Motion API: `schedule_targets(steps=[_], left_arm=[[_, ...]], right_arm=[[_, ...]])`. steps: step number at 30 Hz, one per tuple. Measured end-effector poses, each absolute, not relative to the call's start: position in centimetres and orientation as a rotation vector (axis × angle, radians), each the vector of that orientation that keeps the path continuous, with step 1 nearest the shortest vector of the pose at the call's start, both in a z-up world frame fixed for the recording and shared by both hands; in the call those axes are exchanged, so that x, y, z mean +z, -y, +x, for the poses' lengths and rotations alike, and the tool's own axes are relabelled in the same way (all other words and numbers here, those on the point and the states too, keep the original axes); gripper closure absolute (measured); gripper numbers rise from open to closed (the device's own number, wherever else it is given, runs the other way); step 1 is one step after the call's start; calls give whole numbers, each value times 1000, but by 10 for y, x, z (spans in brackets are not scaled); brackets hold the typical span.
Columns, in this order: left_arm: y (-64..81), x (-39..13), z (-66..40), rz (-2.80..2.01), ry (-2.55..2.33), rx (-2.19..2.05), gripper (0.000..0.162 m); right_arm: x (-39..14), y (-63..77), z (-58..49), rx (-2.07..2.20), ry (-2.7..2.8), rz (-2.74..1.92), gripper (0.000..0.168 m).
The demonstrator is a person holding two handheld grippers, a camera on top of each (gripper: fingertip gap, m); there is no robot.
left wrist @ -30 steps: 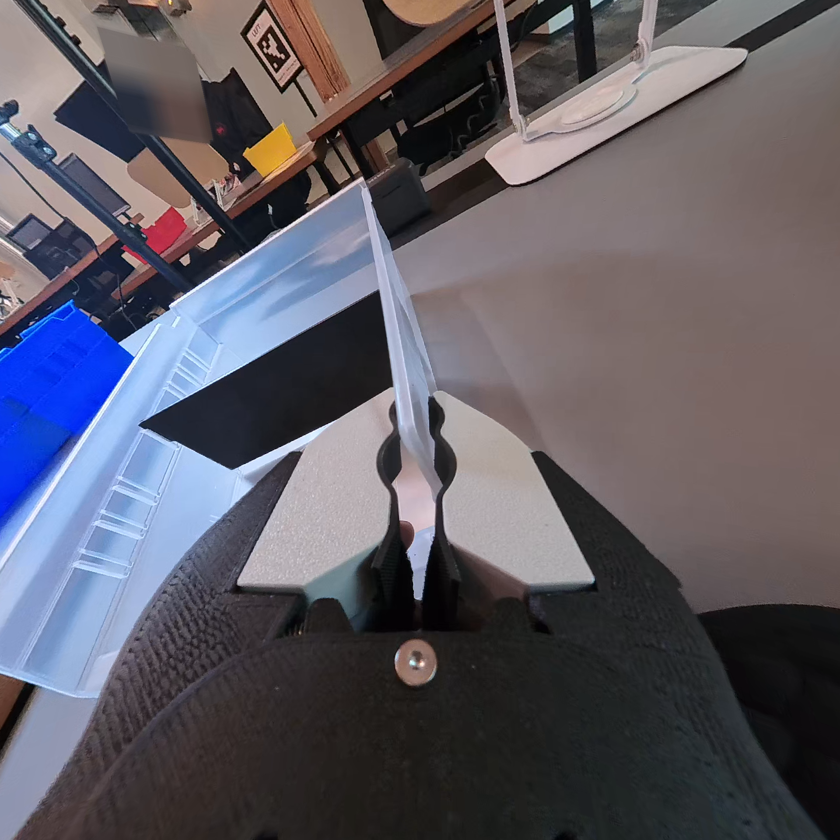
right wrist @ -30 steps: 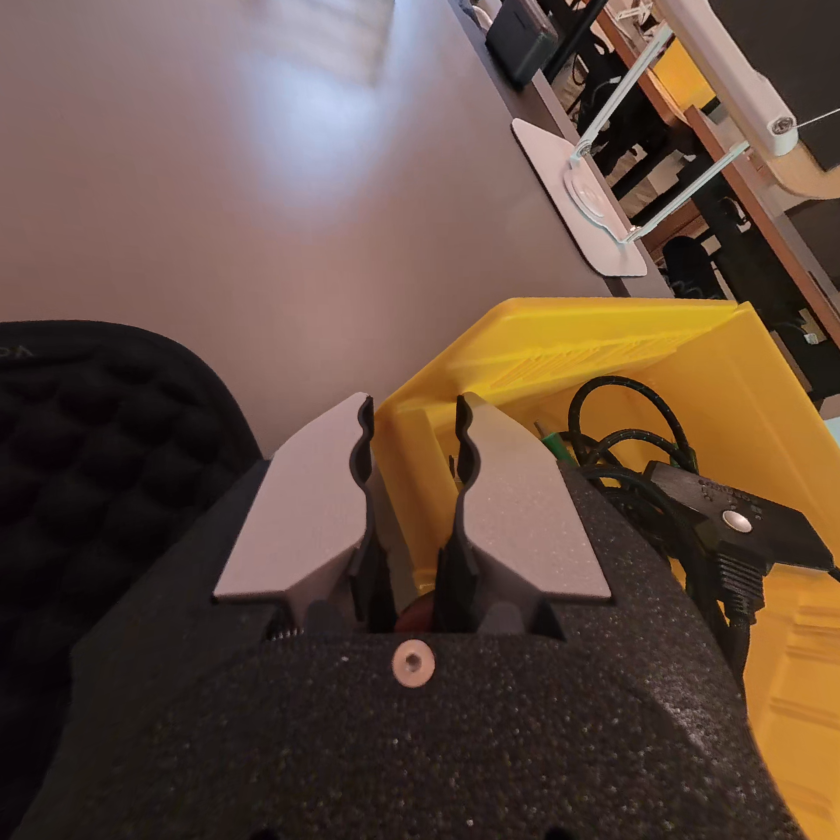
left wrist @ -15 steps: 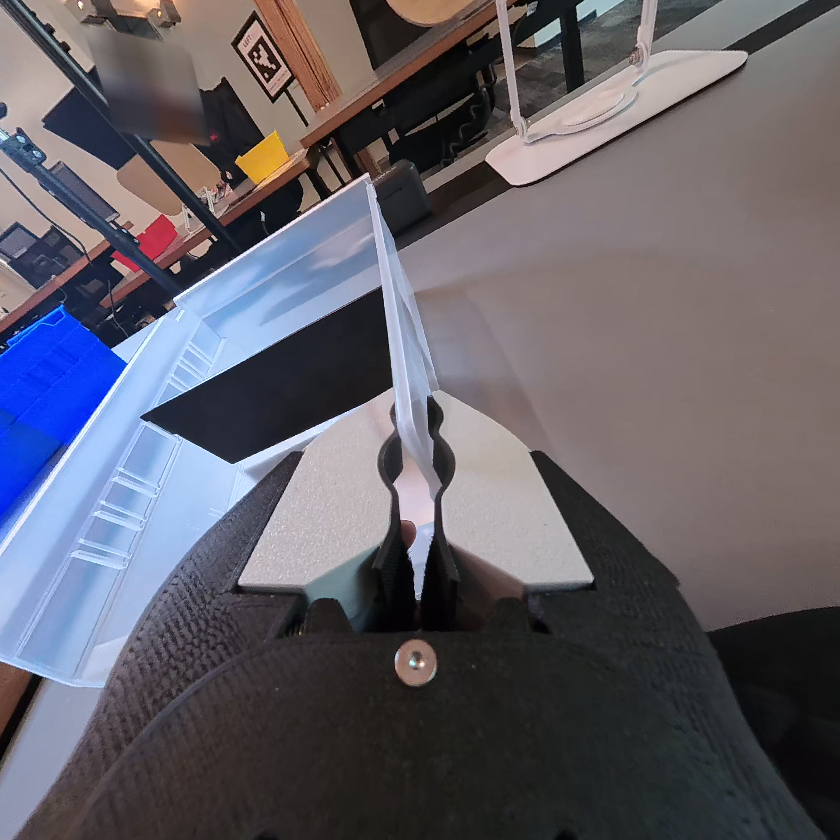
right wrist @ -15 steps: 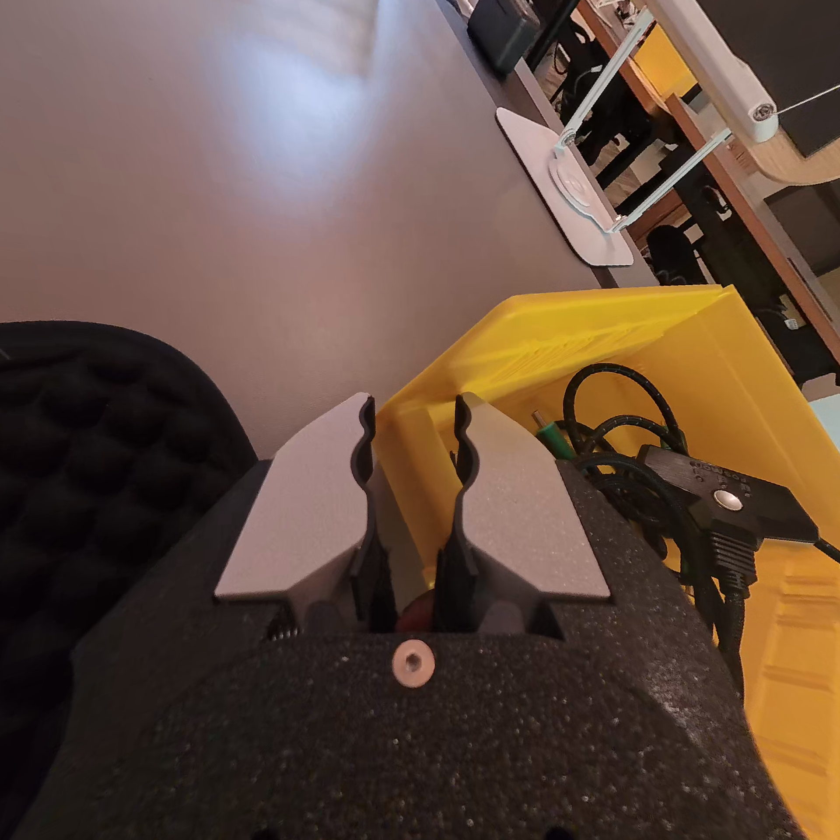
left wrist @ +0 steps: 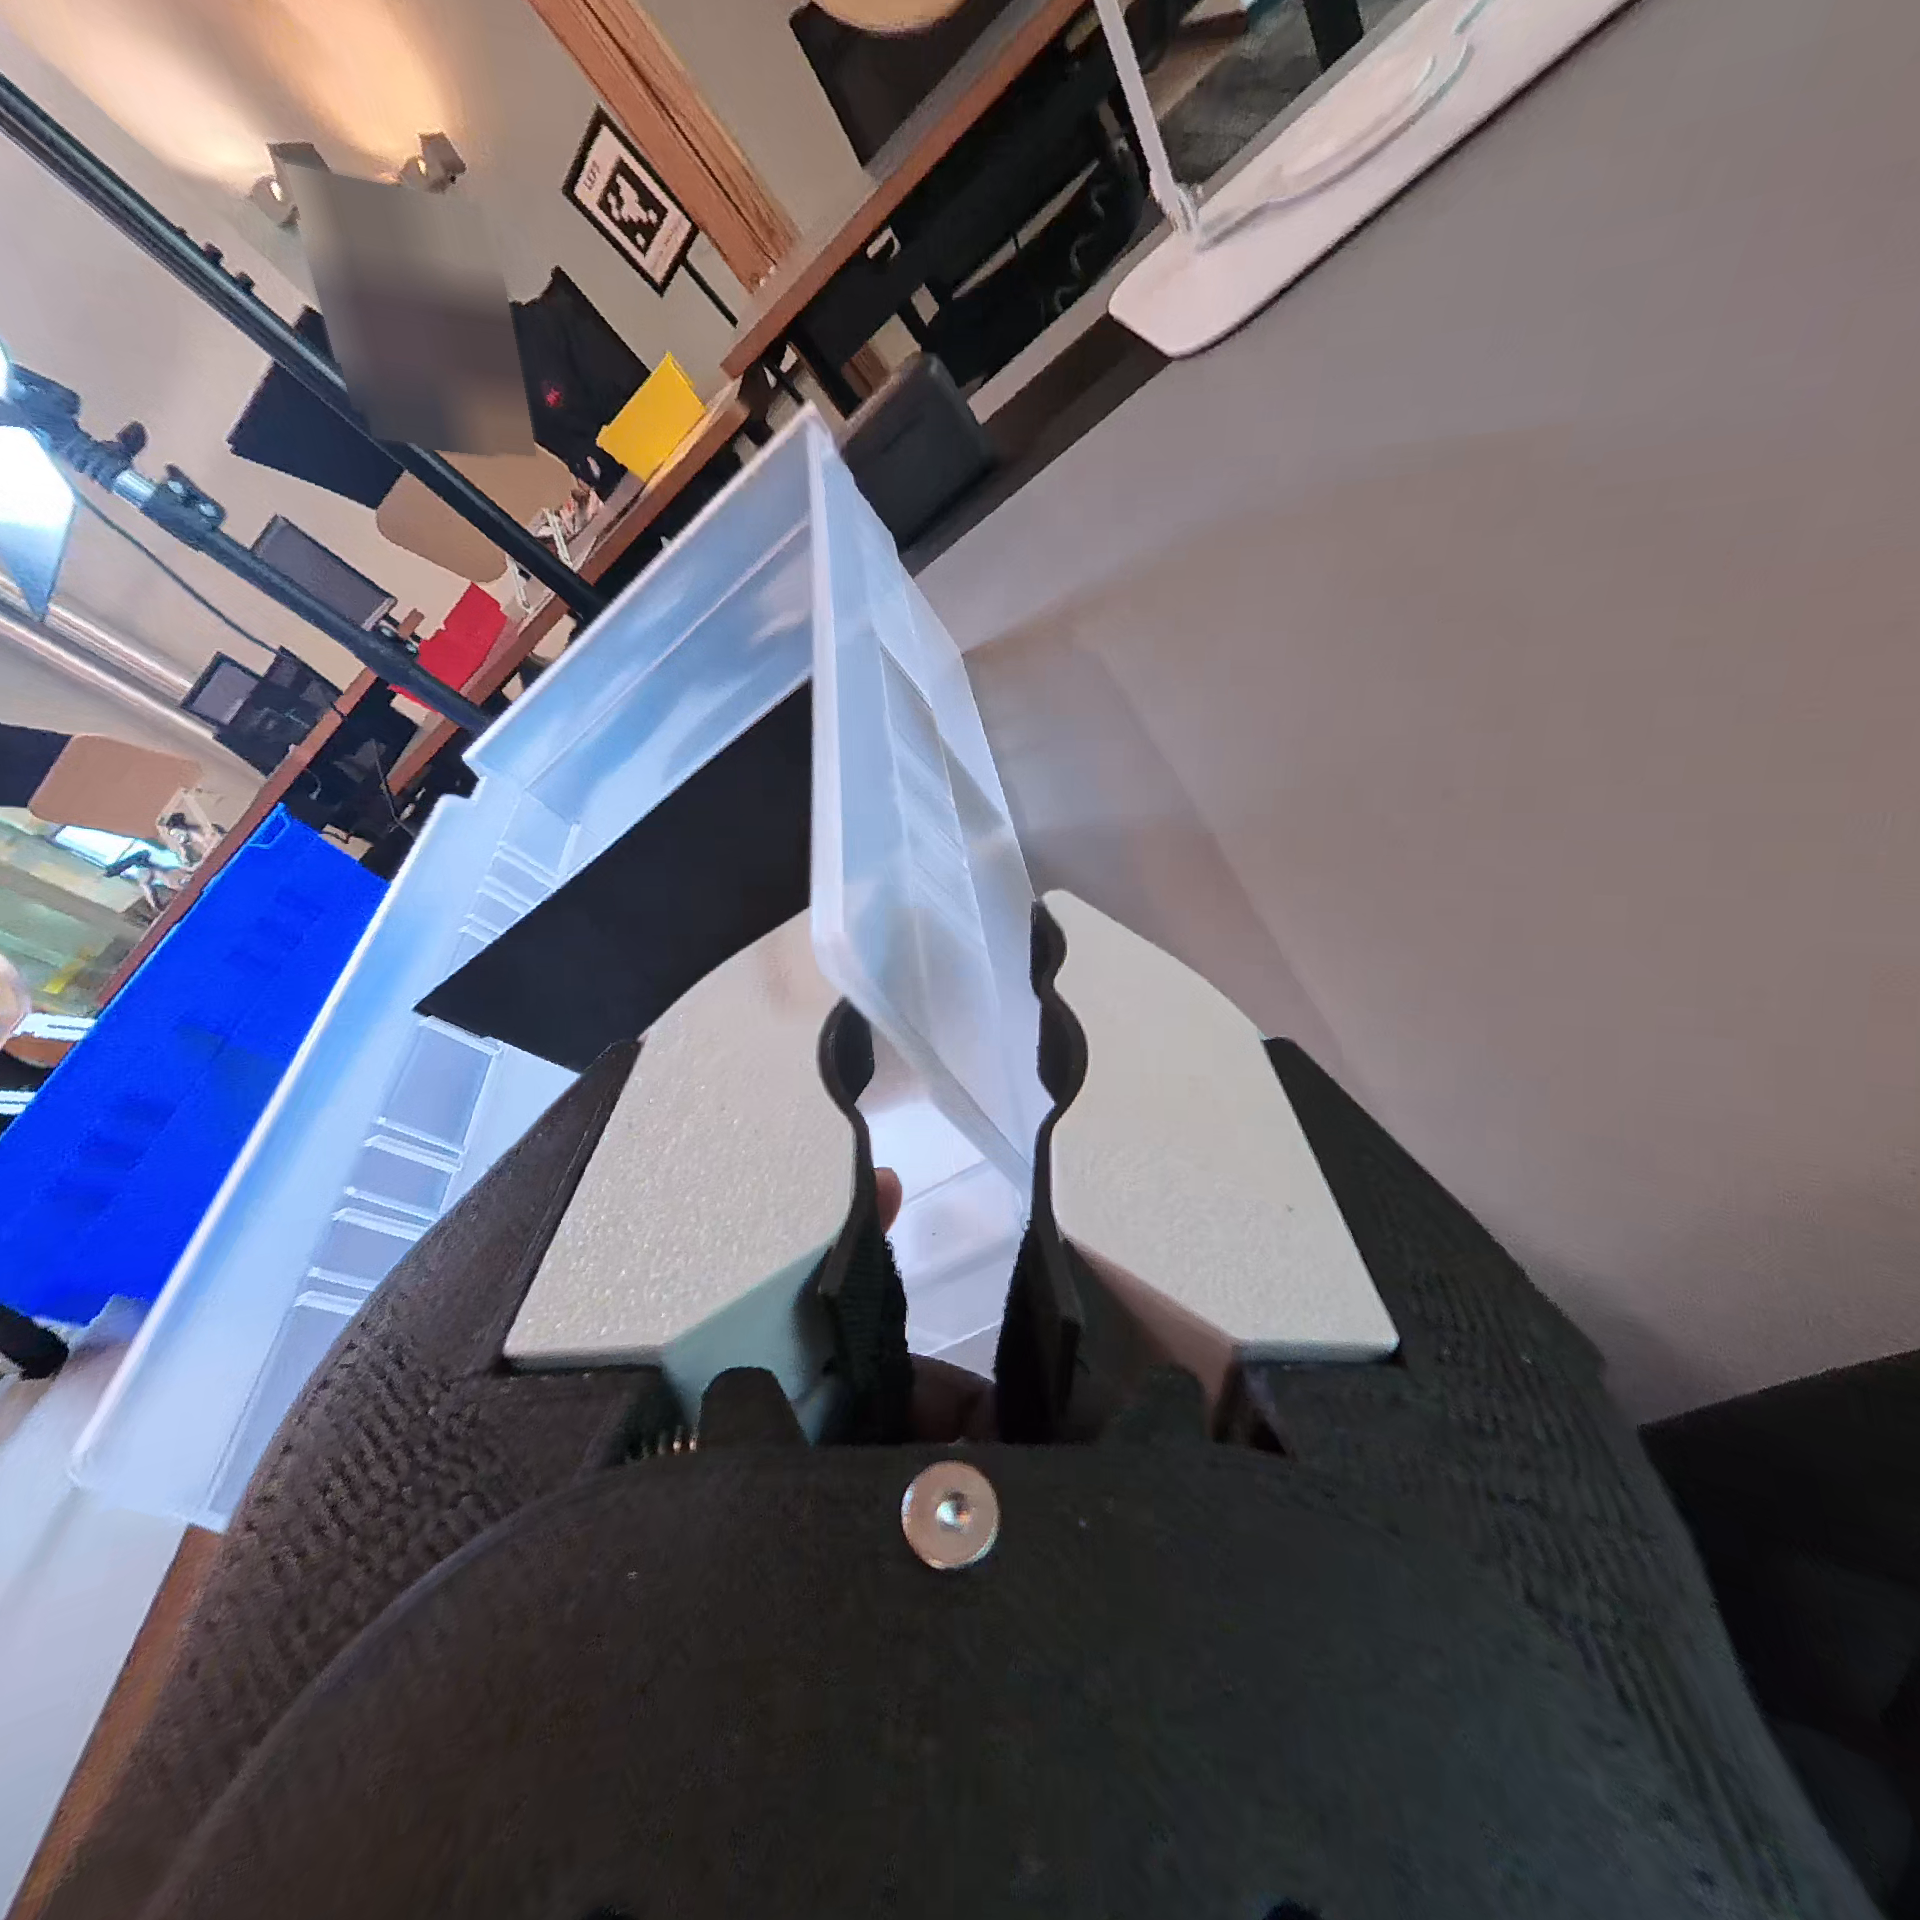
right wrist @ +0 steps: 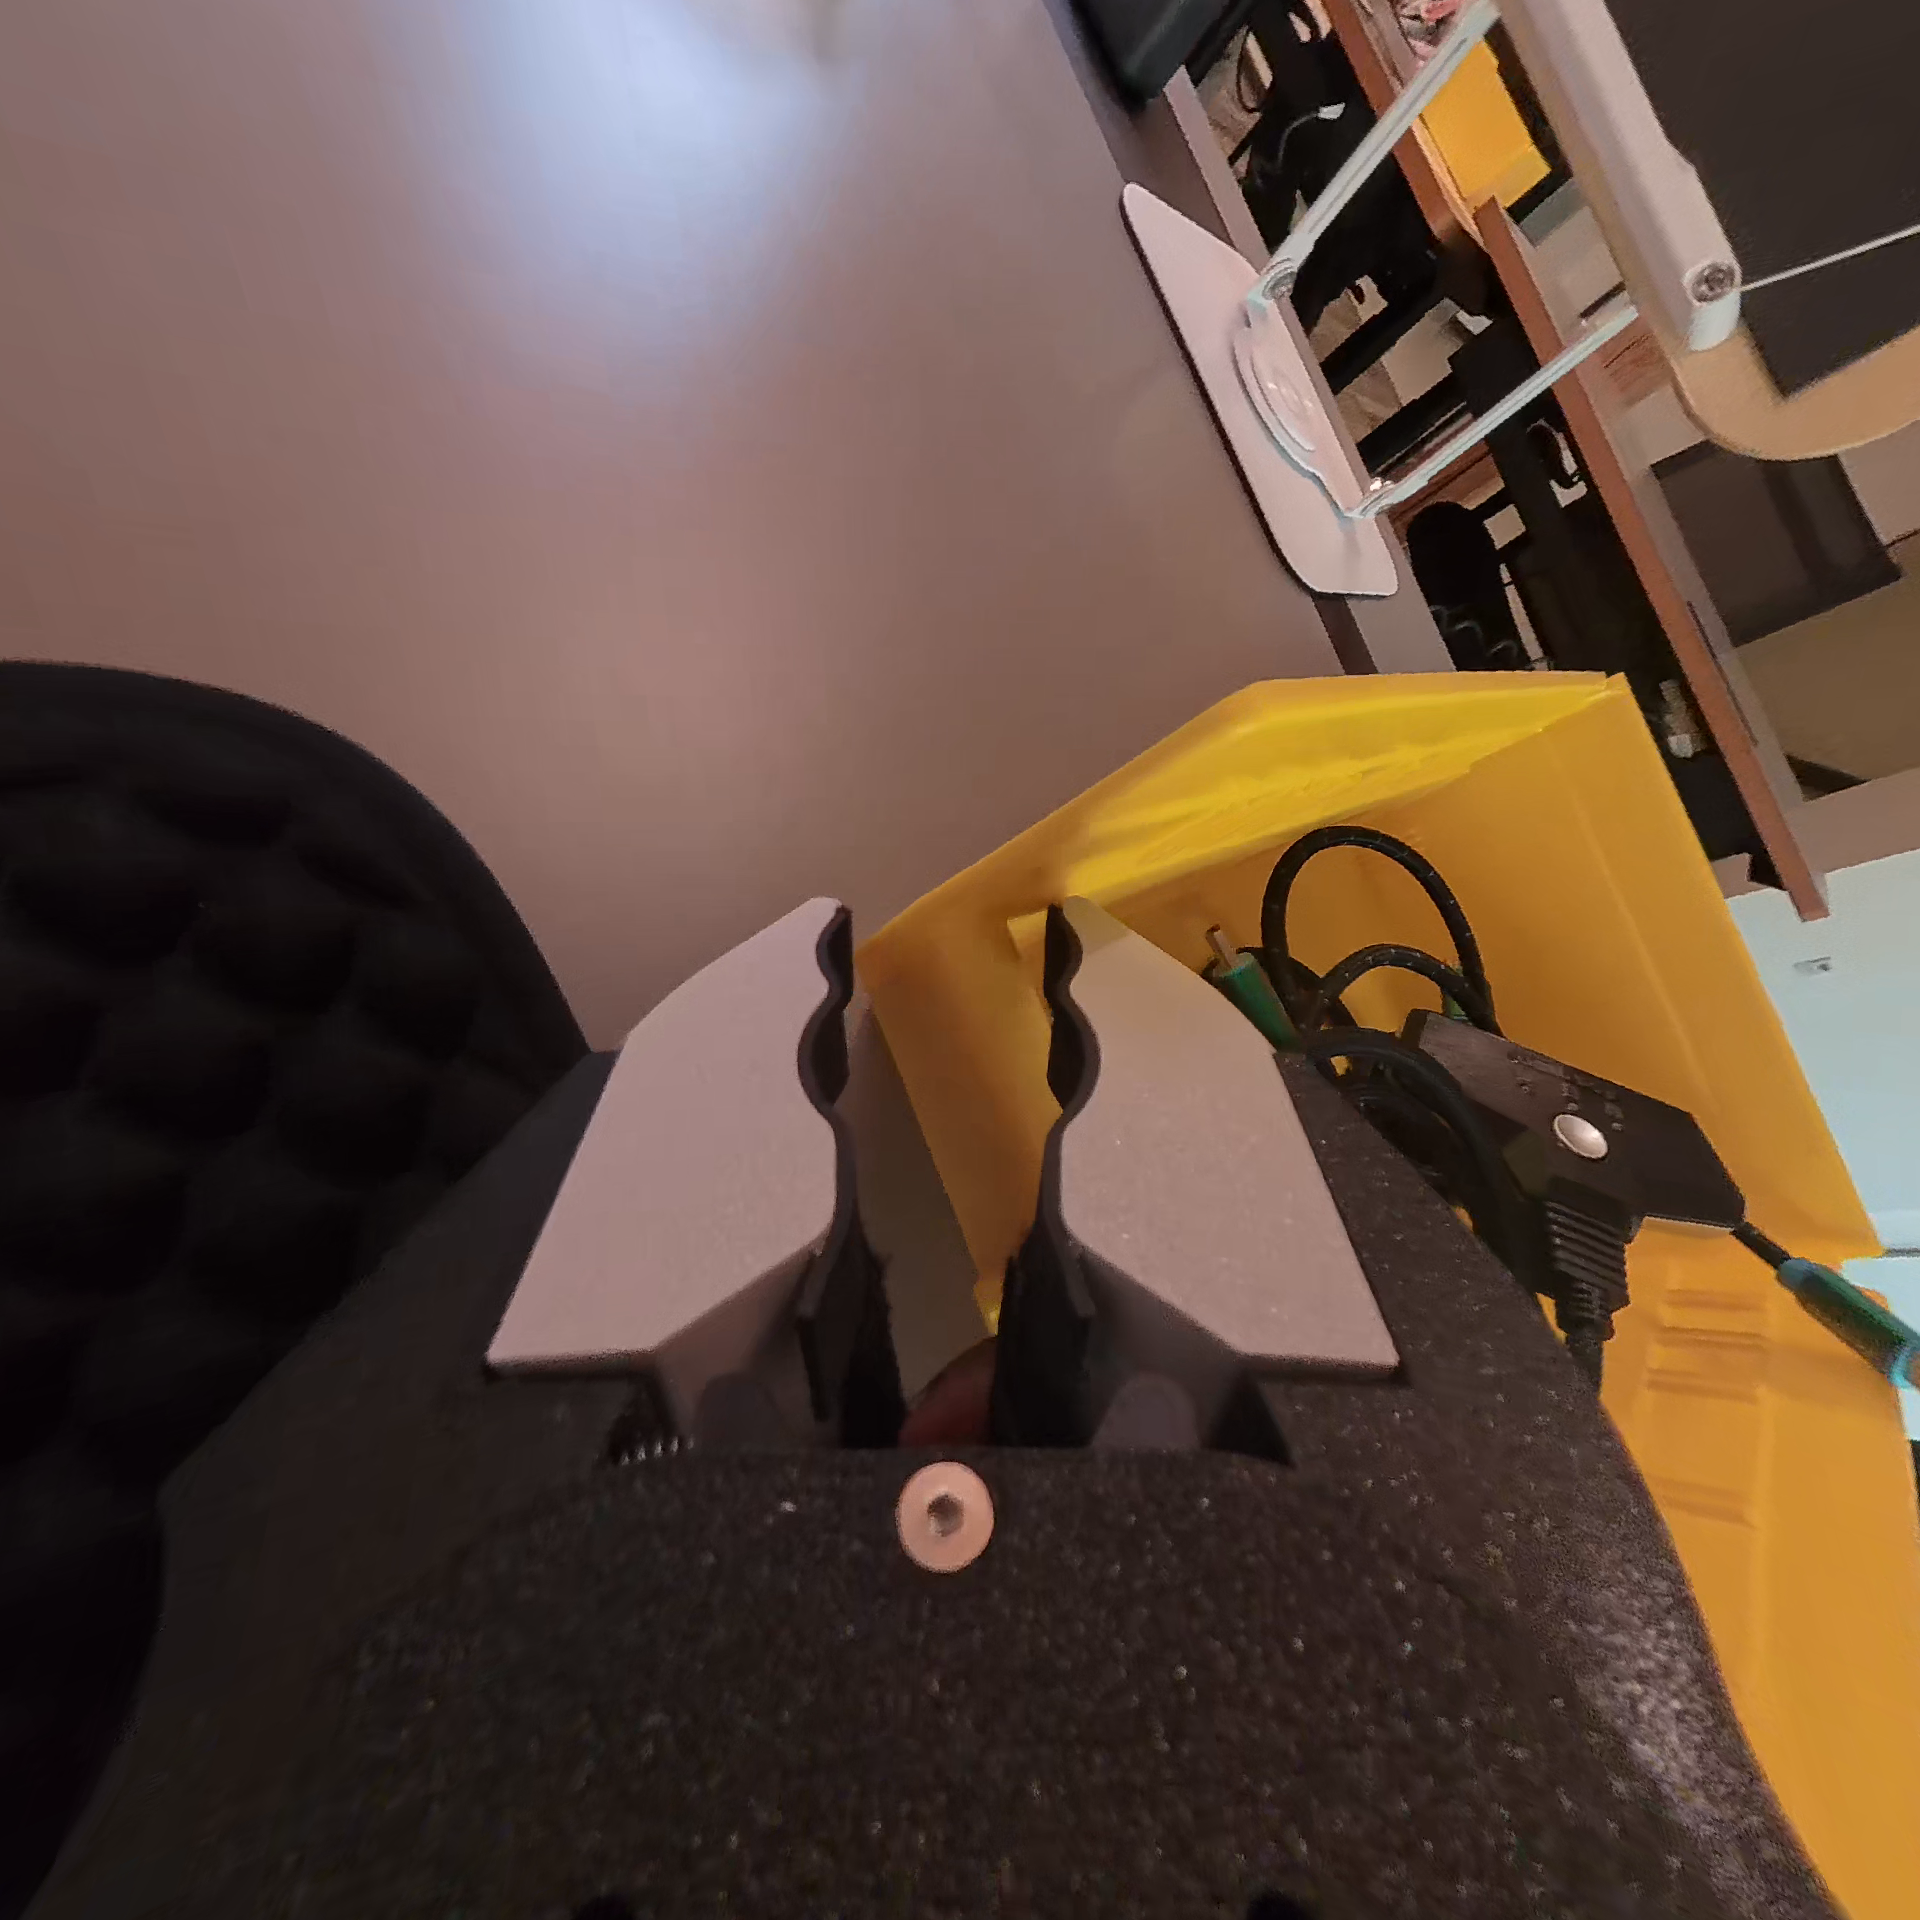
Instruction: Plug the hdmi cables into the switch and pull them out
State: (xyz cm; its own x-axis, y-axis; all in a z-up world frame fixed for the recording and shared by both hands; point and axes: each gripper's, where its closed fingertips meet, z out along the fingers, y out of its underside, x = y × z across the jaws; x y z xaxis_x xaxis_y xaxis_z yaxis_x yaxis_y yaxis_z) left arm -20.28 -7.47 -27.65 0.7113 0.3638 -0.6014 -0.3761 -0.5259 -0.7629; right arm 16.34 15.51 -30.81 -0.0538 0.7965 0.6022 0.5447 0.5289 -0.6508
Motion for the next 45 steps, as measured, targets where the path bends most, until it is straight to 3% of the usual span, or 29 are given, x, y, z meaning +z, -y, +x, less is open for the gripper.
schedule_targets(steps=[17,19,27,32,38,41,45], left_arm=[[77,-266,-197,-1827,-39,951,128],[77,-265,-197,-1814,-39,960,128],[87,-246,-201,-1684,45,953,125],[104,-214,-208,-1471,222,845,98],[109,-196,-194,-1553,395,581,34],[107,-192,-175,-1661,350,559,22],[107,-184,-160,-1672,345,479,20]], right_arm=[[-298,-147,163,374,1686,-1081,128],[-287,-145,162,436,1631,-1067,124],[-202,-185,195,521,993,-1035,83],[-182,-218,229,365,696,-1092,51],[-213,-241,252,290,494,-1525,22],[-229,-233,246,184,565,-1675,20],[-217,-220,242,88,634,-1678,20]])
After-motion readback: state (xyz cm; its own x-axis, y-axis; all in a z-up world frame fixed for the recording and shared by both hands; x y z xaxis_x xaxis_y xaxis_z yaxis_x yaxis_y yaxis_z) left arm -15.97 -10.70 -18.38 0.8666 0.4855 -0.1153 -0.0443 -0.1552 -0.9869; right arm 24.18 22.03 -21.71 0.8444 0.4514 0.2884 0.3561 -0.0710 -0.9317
